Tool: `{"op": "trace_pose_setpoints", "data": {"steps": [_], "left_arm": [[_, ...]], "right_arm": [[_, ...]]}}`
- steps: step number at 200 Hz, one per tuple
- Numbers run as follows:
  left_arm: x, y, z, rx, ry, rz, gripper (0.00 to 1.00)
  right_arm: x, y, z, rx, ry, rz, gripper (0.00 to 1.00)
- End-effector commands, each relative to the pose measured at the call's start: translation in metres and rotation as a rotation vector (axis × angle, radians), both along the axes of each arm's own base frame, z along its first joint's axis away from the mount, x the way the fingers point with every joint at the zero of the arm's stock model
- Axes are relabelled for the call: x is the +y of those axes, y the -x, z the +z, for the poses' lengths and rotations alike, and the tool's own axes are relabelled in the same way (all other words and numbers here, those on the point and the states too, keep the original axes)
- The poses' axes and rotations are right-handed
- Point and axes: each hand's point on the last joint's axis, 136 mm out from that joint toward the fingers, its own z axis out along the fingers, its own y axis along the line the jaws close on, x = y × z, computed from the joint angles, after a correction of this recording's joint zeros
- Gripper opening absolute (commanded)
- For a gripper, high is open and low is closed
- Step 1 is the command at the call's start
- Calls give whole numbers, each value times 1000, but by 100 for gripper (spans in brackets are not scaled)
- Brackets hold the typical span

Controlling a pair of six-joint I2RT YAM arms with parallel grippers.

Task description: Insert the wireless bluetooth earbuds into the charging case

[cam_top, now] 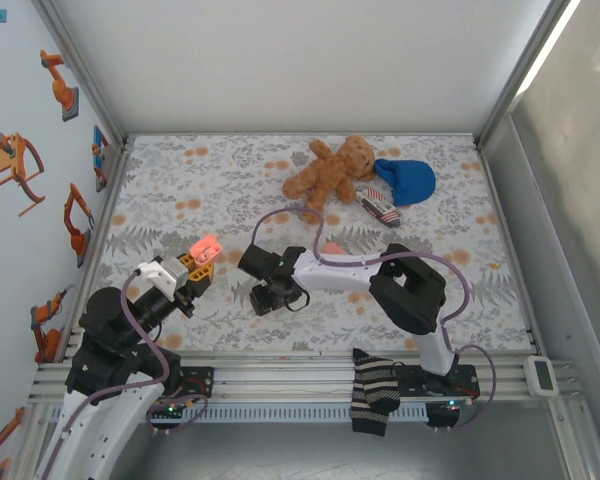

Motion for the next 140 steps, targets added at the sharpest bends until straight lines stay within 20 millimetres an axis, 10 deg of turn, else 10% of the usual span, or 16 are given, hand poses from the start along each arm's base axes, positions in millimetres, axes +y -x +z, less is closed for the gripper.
{"op": "trace_pose_setpoints", "data": {"steps": [1,140], "left_arm": [[-1,4,12,-34,28,-17,0],[-1,-1,11,-24,40,-16,0]], "right_arm": [[-11,-2,-3,-36,96,26,55],[-43,-6,-1,-106,237,49,54]]}}
